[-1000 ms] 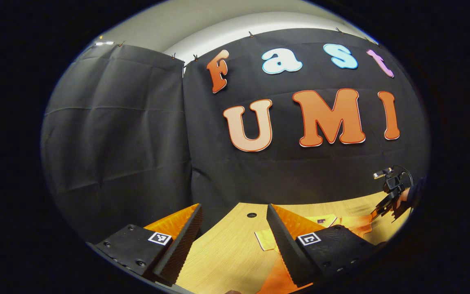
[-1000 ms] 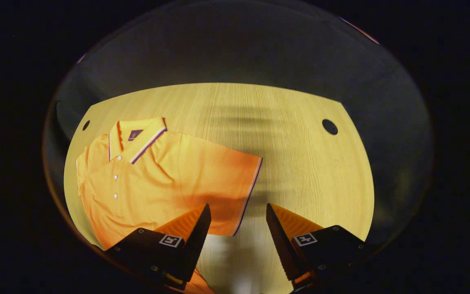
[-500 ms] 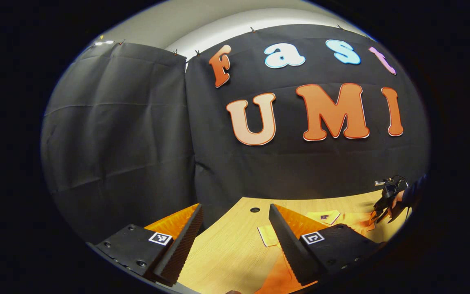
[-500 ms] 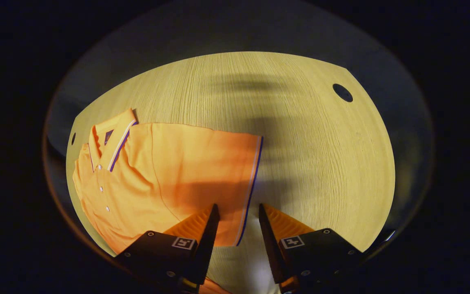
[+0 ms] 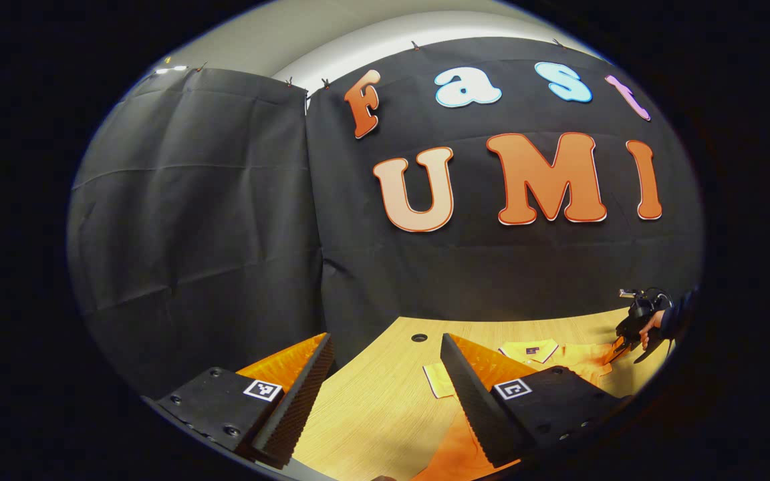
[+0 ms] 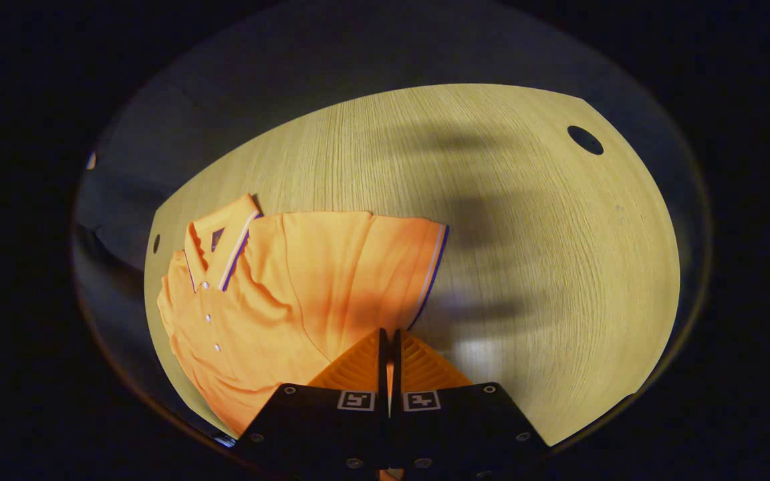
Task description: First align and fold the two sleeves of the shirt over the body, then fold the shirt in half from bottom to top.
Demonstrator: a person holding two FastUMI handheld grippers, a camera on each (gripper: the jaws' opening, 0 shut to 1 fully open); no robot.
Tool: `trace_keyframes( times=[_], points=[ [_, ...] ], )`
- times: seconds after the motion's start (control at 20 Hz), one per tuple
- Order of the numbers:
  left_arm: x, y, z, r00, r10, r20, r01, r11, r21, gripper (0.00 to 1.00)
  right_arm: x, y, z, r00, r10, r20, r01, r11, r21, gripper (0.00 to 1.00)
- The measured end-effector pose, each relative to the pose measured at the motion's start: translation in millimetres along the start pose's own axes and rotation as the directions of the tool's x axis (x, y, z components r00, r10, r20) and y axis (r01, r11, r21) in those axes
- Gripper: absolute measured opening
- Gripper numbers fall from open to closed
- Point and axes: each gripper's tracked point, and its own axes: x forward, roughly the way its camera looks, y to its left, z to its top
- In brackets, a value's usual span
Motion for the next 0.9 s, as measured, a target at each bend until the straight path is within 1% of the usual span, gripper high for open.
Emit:
trace_keyframes(
  times=[0.1,0.2,0.35,0.45,0.55,0.65,0.7,0.75,0.8,0.85,0.9],
  points=[
    [-2,-1,-1,1.000,0.000,-0.002,0.000,1.000,-0.004,0.99,-16,22,8,0.998,0.058,0.027,-0.057,0.998,-0.009,0.01],
    [-7,-2,-1,1.000,-0.003,-0.002,0.003,1.000,-0.005,1.00,-23,33,15,0.996,0.063,0.065,-0.060,0.997,-0.047,0.01],
    [-9,-7,-1,1.000,-0.007,0.002,0.007,1.000,-0.009,0.99,-41,58,17,0.990,0.113,0.085,-0.102,0.987,-0.122,0.01],
    [-14,-7,-2,1.000,-0.008,0.002,0.008,1.000,-0.010,0.99,-49,77,14,0.987,0.138,0.084,-0.123,0.978,-0.170,0.01],
    [-15,-7,-4,1.000,-0.005,-0.004,0.005,1.000,-0.013,0.99,-53,94,12,0.984,0.160,0.082,-0.142,0.972,-0.187,0.02],
    [-17,-8,-8,1.000,-0.007,-0.010,0.007,1.000,-0.020,0.99,-60,118,2,0.973,0.224,0.058,-0.209,0.958,-0.197,0.04],
    [-17,-9,-11,1.000,-0.013,-0.015,0.013,1.000,-0.022,0.99,-61,131,-5,0.965,0.257,0.046,-0.242,0.947,-0.213,0.09],
    [-15,-10,-15,0.999,-0.022,-0.025,0.021,0.999,-0.025,0.99,-63,143,-10,0.958,0.286,0.036,-0.270,0.935,-0.228,0.10],
    [-12,-12,-18,0.999,-0.036,-0.030,0.035,0.999,-0.028,0.99,-66,152,-14,0.951,0.308,0.029,-0.292,0.924,-0.245,0.13],
    [-6,-13,-19,0.998,-0.054,-0.036,0.052,0.998,-0.036,0.99,-70,156,-17,0.949,0.315,0.030,-0.297,0.919,-0.260,0.18],
    [3,-15,-22,0.996,-0.076,-0.040,0.074,0.996,-0.046,0.99,-73,158,-17,0.950,0.311,0.038,-0.290,0.917,-0.273,0.28]
  ],
)
